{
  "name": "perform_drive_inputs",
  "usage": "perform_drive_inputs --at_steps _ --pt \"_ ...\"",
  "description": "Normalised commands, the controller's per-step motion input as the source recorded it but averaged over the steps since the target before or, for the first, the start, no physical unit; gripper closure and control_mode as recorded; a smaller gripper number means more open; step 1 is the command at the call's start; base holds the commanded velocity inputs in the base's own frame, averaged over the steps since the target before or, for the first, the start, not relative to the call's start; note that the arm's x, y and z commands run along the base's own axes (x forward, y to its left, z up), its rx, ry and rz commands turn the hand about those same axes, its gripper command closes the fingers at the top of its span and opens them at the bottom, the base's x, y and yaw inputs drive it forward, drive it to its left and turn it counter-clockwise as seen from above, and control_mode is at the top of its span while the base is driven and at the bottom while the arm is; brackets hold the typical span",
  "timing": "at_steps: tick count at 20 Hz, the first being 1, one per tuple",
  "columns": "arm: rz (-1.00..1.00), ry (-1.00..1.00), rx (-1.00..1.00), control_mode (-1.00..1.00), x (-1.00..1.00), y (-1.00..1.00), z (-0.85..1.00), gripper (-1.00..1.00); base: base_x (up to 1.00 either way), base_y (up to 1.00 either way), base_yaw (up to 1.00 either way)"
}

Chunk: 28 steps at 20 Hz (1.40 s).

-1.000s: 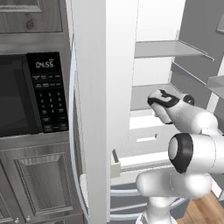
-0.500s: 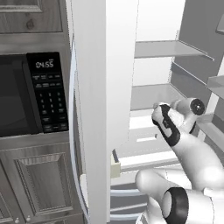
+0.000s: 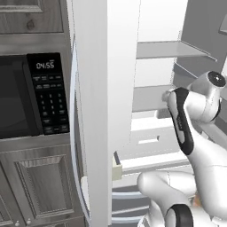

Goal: Grab the lemon wedge and garlic from the fridge, place them in the blender, close the lid, and turn on the blender to create a marinade.

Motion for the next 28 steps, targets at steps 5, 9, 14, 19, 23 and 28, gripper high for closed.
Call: perform_drive_inputs --at_steps 5,9,14,19,23,28 --pt "0.04 0.00 0.00 -1.00 -1.00 0.36 -0.11 1.00 0.00 0.00 0.00" --pt "0.01 0.00 0.00 -1.00 -1.00 0.22 -0.01 1.00 0.00 0.00 0.00" --pt "0.00 0.04 -0.02 -1.00 -1.00 0.26 0.00 1.00 0.00 0.00 0.00" --pt "0.03 0.13 -0.15 -1.00 -0.32 0.53 -0.09 1.00 0.00 0.00 0.00" --pt "0.00 0.03 0.00 -1.00 -0.09 0.09 -0.15 1.00 0.00 0.00 0.00" --pt "0.00 0.00 0.00 1.00 -0.43 0.00 -0.11 1.00 -0.20 0.00 0.00"
